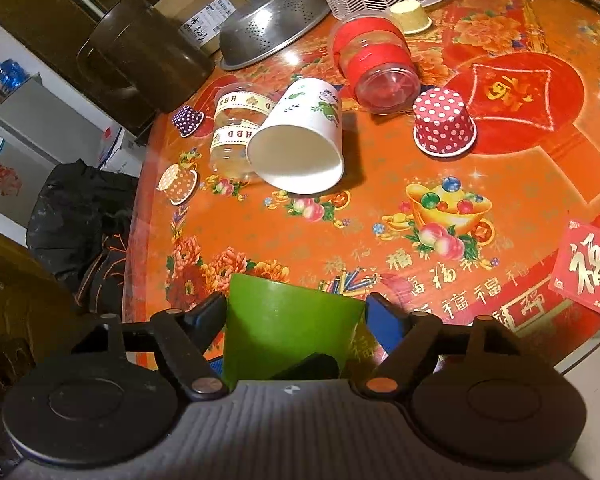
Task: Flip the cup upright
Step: 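Close the right tool on the green cup while the left tool opens and releases it, then rotate the green cup with the right tool until its rim points up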
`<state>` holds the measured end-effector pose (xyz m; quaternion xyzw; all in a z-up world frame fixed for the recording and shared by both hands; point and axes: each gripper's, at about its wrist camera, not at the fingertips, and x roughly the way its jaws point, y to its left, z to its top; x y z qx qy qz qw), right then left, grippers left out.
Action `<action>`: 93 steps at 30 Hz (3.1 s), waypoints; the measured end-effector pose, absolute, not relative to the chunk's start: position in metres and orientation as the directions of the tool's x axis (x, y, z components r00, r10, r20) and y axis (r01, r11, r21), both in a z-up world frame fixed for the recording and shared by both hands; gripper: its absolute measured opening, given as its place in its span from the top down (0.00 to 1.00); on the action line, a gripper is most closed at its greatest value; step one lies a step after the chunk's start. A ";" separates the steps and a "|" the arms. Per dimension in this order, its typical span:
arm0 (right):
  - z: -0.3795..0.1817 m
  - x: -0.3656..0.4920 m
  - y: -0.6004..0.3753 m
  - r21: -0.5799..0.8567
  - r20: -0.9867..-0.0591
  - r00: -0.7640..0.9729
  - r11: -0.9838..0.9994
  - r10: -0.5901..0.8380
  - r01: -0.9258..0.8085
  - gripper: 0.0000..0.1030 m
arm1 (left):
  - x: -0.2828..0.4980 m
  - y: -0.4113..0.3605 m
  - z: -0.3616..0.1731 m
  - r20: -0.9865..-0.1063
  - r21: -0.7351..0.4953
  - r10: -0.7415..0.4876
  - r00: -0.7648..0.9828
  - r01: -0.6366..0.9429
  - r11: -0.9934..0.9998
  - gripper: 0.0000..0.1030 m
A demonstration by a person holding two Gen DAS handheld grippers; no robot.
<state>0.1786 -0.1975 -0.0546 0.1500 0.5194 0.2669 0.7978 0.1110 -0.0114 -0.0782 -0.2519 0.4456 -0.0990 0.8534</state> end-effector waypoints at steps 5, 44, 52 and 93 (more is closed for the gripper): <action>-0.056 0.182 -0.195 0.526 -0.742 0.302 0.800 0.598 -0.290 0.26 | 0.109 -0.012 -0.078 -0.712 -0.512 -0.391 0.583 -0.051 0.857 0.33; -0.041 0.050 -0.214 -0.133 -0.010 0.827 0.819 0.562 -0.559 0.27 | -0.027 0.054 -0.024 -0.267 -0.372 -0.126 0.955 0.018 0.928 0.00; -0.059 0.057 -0.201 -0.164 -0.028 0.863 0.849 0.505 -0.502 0.27 | -0.030 0.058 -0.034 -0.277 -0.375 -0.119 0.954 0.007 0.927 0.00; -0.086 0.065 -0.171 -0.109 -0.153 0.861 0.858 0.485 -0.502 0.10 | -0.029 0.077 -0.052 -0.304 -0.443 -0.148 0.941 -0.002 0.897 0.00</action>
